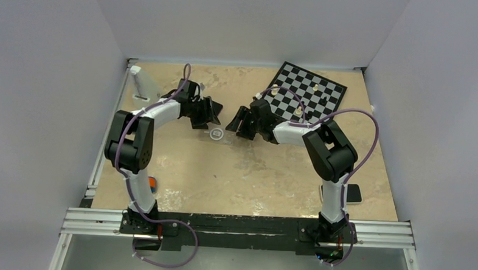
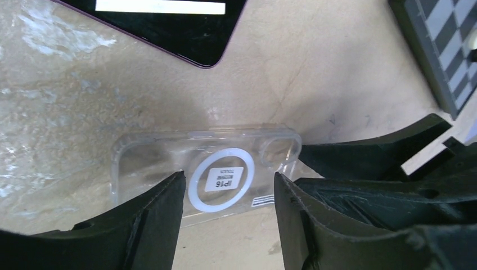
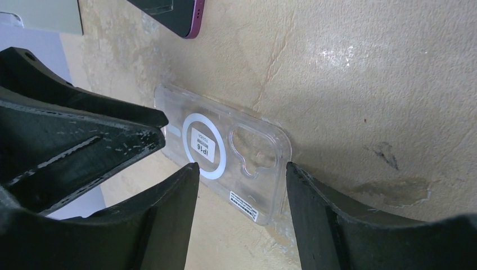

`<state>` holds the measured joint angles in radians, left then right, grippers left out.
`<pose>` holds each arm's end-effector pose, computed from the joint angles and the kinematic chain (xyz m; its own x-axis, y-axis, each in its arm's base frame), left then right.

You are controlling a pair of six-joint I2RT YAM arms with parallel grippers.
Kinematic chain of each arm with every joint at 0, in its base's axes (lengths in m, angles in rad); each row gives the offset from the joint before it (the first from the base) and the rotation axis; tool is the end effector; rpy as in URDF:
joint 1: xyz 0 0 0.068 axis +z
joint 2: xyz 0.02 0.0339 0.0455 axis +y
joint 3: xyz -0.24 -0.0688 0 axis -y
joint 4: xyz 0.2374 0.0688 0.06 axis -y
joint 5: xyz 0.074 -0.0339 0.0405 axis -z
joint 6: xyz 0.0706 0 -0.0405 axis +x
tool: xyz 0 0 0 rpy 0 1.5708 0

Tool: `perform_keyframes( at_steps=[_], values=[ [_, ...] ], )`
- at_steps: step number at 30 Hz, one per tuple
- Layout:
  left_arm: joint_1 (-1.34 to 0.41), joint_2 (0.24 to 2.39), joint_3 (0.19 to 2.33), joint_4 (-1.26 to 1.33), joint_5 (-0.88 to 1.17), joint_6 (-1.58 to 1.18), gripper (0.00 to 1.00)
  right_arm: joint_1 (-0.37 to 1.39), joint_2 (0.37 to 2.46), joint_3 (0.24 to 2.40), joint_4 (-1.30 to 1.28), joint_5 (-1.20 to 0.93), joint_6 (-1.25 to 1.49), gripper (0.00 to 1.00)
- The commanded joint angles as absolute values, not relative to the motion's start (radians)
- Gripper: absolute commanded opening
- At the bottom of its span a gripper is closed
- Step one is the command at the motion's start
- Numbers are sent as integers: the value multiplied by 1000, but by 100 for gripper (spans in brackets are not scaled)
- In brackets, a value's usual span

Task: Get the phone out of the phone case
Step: Adjust the phone case at the center of the board.

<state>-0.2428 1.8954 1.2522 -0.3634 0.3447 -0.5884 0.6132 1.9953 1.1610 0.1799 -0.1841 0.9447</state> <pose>0.3802 -0.1187 0.1279 -0.9052 -0.3140 -0.2863 -0.1211 0.8366 -0.5343 0.3496 0.2618 0.1093 -0.8464 0.3785 -0.3746 0.0022 0.7060 0.7082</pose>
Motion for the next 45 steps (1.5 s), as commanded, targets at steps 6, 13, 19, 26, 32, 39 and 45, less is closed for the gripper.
perform_keyframes(
  at_steps=[6,13,19,26,32,39,45],
  values=[
    [-242,1752,1287,-405,199,-579,78,583,1897,1207,103,-147,863,65],
    [-231,1880,1398,-572,117,-561,83,584,1844,1159,86,-151,806,68],
    [-229,1919,1373,-563,114,-610,92,581,1644,1032,106,-117,774,72],
    [-247,1902,1261,-434,270,-738,85,552,1334,882,71,-43,757,75],
    [-423,1909,1222,-279,360,-870,84,471,1041,737,18,-5,783,77],
    [-590,1886,1289,-259,328,-916,88,443,830,660,-178,173,800,82],
    [-597,1714,1270,-376,205,-844,95,431,845,669,-348,282,875,84]
  ],
)
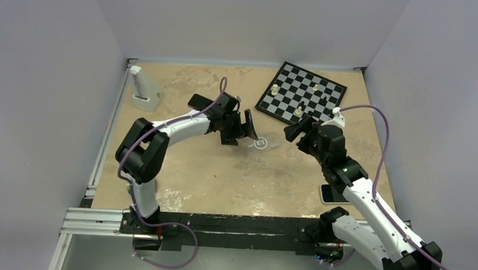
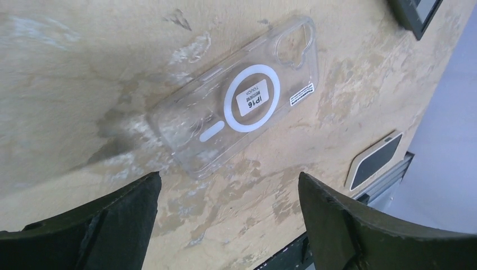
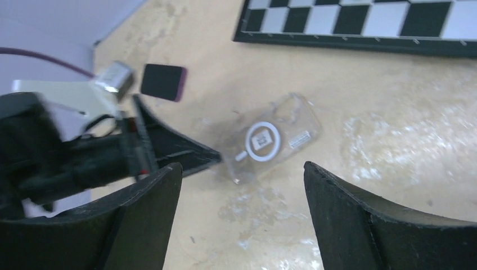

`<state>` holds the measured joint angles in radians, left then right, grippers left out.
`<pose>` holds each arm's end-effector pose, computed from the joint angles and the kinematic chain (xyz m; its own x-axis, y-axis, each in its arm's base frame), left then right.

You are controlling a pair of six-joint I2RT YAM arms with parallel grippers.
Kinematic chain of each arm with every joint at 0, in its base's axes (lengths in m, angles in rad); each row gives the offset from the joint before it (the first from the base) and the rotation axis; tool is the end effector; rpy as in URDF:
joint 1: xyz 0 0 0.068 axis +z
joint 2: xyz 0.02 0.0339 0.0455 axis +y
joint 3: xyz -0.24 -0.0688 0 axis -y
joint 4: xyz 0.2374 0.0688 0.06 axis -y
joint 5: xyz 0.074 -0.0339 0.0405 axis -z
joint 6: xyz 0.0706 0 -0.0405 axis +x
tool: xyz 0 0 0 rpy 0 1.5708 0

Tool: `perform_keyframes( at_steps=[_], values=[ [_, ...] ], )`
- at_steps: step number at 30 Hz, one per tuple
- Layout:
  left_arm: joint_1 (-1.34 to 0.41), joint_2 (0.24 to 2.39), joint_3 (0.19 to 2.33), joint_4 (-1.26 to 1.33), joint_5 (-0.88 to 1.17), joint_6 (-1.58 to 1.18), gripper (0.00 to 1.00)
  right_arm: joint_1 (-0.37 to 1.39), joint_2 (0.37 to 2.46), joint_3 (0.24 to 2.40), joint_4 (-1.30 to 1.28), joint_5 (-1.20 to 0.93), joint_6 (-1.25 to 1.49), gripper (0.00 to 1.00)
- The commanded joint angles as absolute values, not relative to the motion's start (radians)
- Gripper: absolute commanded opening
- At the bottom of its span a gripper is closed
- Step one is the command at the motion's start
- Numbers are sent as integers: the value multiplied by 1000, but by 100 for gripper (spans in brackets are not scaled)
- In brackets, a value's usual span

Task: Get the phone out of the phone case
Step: Adjust the phone case at the center of the board, then pick up the phone at the center of the board.

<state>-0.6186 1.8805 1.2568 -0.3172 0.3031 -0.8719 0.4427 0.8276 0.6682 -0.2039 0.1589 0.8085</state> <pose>0.3171 -0.2515 0.1379 -0.9569 -0.2157 -0.1943 -0.0558 0.7934 -0.6061 0.2179 0.0909 0.2607 -0.4310 0.5860 -0.6862 0.0324 0.7700 0.6372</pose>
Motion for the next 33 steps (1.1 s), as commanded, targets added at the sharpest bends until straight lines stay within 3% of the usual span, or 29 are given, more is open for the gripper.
perform_keyframes(
  at_steps=[1,7,11,15,20,28,33],
  values=[
    [-594,1675,1259,-403,179,-838,95,428,855,670,-371,292,895,84],
    [-592,1464,1189,-408,198,-761,95,347,901,684,-525,375,1006,82],
    [-595,1403,1225,-428,249,-679,94,220,888,659,-586,379,1078,87],
    [-597,1356,1229,-412,243,-611,97,53,902,667,-718,394,1173,98],
    [-605,1316,1197,-415,272,-579,99,-114,888,675,-929,461,1334,98],
    [-606,1251,1151,-363,341,-613,100,-432,884,552,-839,338,1259,99],
    [-606,1247,1135,-333,381,-647,100,-493,1035,527,-758,273,1165,98]
  ],
)
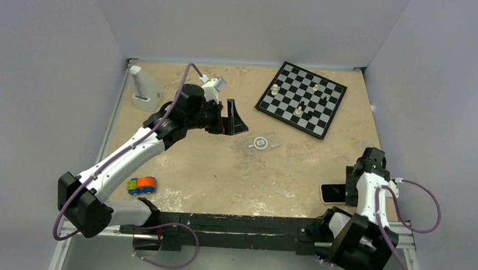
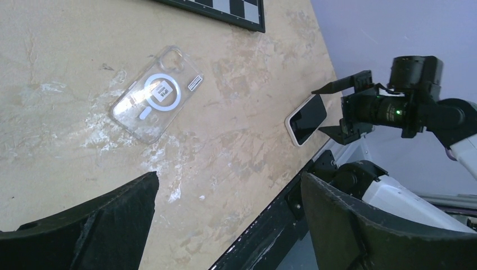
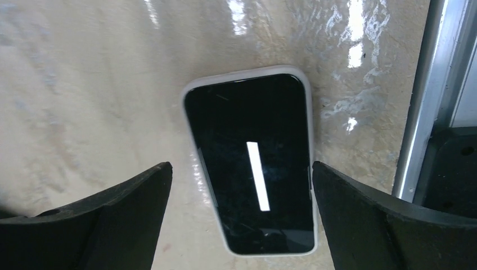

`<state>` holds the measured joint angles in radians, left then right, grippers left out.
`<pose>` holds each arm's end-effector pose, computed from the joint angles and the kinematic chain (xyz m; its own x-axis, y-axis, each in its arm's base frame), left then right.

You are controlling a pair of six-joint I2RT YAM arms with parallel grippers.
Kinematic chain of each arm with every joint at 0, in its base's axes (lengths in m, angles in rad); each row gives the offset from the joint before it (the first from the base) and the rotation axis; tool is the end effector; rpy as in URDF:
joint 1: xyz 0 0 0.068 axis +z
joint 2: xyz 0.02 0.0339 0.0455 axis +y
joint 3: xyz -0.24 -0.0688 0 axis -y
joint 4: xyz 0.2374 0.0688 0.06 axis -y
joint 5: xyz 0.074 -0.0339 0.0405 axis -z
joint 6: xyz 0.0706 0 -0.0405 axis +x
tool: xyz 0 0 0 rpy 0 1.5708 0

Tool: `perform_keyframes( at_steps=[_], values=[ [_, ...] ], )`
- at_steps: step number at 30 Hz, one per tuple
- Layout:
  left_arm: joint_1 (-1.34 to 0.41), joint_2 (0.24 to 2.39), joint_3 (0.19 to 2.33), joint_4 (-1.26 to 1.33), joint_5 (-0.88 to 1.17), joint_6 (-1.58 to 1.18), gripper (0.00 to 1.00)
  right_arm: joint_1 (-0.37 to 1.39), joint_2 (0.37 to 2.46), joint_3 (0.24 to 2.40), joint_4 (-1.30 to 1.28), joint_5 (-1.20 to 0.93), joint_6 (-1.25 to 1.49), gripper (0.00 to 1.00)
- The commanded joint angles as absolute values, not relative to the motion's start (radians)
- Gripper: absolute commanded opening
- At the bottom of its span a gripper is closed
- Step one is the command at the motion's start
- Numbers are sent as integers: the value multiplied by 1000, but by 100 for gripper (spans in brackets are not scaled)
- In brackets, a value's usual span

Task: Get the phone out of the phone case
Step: Pick up the phone at the center of the board.

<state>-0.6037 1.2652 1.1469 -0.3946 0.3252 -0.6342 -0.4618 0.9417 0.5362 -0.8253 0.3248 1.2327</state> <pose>0.2452 -0.1965 0.3048 -0.7800 -0.1442 -0.6090 0.3786 0.6662 -0.6426 0.1400 -0.0948 0.1362 0.2083 0.8950 -0.3944 0.9679 -0.1306 0.2148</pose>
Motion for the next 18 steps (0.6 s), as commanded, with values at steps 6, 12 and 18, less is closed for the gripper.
perform_keyframes(
  at_steps=[6,12,18],
  values=[
    [-603,1233,1136,-330,395,-654,100,-495,1127,562,-732,264,1128,99],
    [-602,1234,1135,-323,411,-666,100,-496,1175,557,-660,193,1072,95],
    [-599,1235,1135,-326,412,-666,100,-495,1479,637,-591,139,945,53]
  ],
)
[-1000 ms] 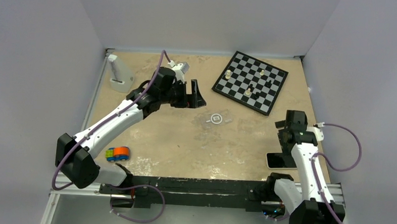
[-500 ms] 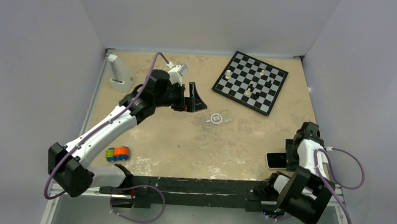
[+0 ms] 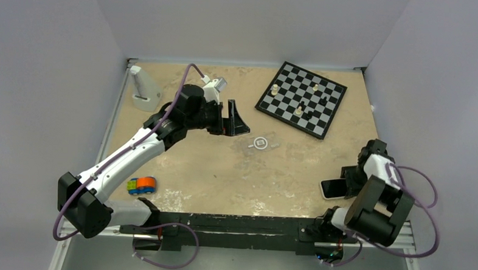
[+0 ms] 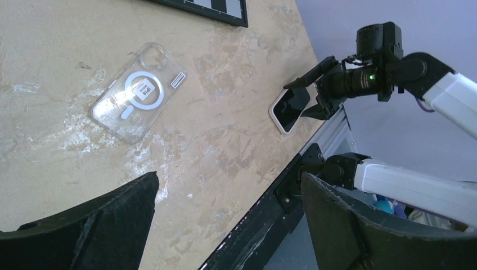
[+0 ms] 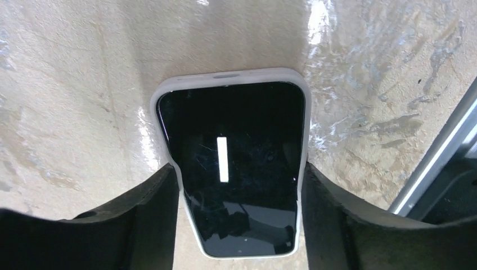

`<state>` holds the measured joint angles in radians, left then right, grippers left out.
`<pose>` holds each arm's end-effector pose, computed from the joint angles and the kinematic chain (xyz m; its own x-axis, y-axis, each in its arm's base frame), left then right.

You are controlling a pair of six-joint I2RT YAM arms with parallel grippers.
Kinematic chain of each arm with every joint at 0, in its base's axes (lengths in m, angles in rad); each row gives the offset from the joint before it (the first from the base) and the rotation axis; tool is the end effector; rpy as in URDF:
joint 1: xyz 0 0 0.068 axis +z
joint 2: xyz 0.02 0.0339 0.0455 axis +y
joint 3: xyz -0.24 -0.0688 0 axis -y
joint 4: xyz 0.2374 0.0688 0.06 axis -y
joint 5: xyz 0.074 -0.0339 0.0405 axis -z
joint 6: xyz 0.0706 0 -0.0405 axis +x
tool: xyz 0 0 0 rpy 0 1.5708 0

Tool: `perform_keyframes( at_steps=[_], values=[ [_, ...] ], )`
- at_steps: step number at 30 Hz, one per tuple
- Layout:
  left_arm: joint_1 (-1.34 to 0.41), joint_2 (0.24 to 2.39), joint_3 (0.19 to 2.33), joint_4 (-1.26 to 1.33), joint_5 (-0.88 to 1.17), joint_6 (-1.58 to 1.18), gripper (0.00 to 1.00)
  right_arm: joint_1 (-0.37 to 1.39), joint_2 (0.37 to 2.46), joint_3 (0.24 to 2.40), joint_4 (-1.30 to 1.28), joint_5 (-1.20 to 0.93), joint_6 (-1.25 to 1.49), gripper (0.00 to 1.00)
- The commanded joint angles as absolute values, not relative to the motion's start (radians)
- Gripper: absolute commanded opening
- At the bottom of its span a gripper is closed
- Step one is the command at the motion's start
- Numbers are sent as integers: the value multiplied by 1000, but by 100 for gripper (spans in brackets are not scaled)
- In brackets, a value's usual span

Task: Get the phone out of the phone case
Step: Pick up the phone at the center of the board.

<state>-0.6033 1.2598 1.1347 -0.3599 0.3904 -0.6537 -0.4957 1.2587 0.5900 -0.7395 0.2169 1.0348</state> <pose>0.2423 -0.1996 0.3070 -0.7924 -0.1370 -0.5944 0.4031 0.6137 -0.6788 0.1625 -0.1051 0.1007 -0.0176 0.9640 -0.2653 0.9992 0.0267 0.0307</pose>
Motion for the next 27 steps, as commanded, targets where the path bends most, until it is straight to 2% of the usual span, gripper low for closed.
perform_keyframes(
  at_steps=[1,5,8,12,17,23,25,27],
  values=[
    [-599,1233,1135,-323,417,-667,100,-492,1552,670,-605,118,915,50],
    [-591,1236,1132,-317,429,-675,100,-452,1760,766,-662,101,850,47],
    [-581,1241,1131,-312,436,-680,100,-415,1777,778,-661,122,848,44],
    [-569,1243,1126,-299,454,-693,100,-388,1739,777,-628,129,827,27],
    [-560,1251,1125,-299,454,-693,100,-335,1671,755,-561,98,798,14],
    [-547,1252,1125,-295,464,-698,100,-294,1568,697,-446,9,750,17],
    [-540,1250,1124,-295,463,-696,100,-294,1545,689,-421,-9,737,22],
    [-536,1248,1124,-295,463,-699,100,-294,1526,680,-387,-41,717,31]
  ],
)
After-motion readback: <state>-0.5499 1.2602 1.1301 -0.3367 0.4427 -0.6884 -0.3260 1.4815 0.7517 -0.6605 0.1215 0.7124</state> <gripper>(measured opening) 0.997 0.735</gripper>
